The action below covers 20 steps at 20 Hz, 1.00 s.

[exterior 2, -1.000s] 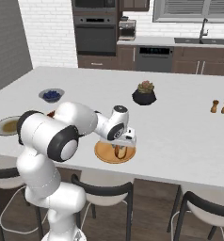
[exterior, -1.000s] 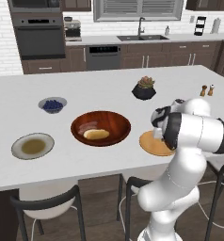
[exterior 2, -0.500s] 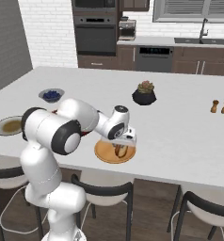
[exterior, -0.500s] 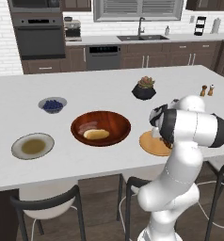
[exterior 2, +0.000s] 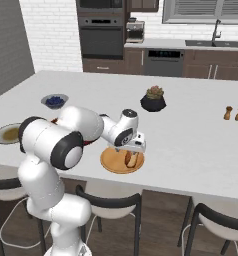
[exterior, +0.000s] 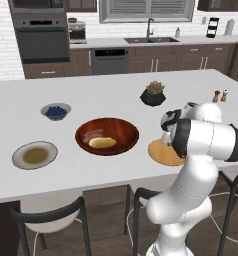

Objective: Place one bun and one sausage from the bowl on each plate.

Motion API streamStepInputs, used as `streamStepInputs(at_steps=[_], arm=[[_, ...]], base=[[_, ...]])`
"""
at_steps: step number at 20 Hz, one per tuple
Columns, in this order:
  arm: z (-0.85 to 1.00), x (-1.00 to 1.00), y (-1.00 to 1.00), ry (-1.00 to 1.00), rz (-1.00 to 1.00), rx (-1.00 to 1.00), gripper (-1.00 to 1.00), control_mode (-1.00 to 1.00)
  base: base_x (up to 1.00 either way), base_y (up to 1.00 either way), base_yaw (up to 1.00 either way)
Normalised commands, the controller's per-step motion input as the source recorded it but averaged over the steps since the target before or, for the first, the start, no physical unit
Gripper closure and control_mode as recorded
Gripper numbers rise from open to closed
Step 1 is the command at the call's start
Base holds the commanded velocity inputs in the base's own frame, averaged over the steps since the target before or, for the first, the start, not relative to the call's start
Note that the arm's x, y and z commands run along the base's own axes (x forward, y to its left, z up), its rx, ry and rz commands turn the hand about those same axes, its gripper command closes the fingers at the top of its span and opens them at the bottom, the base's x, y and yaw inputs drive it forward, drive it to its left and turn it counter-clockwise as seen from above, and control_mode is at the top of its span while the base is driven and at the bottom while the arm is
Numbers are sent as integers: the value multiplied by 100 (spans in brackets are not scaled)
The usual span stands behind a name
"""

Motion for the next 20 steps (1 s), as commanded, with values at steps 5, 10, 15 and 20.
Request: streamStepInputs(at_steps=[5,10,15,20], arm=[[54,-28,20,-13,1,0,-100,-100],[57,-32,45,-11,0,0,-100,-100],[50,-21,47,-2,0,0,-100,-100],[29,-4,66,0,-3,0,-100,-100]], base=[[0,0,0],[0,0,0],[0,0,0],[0,0,0]])
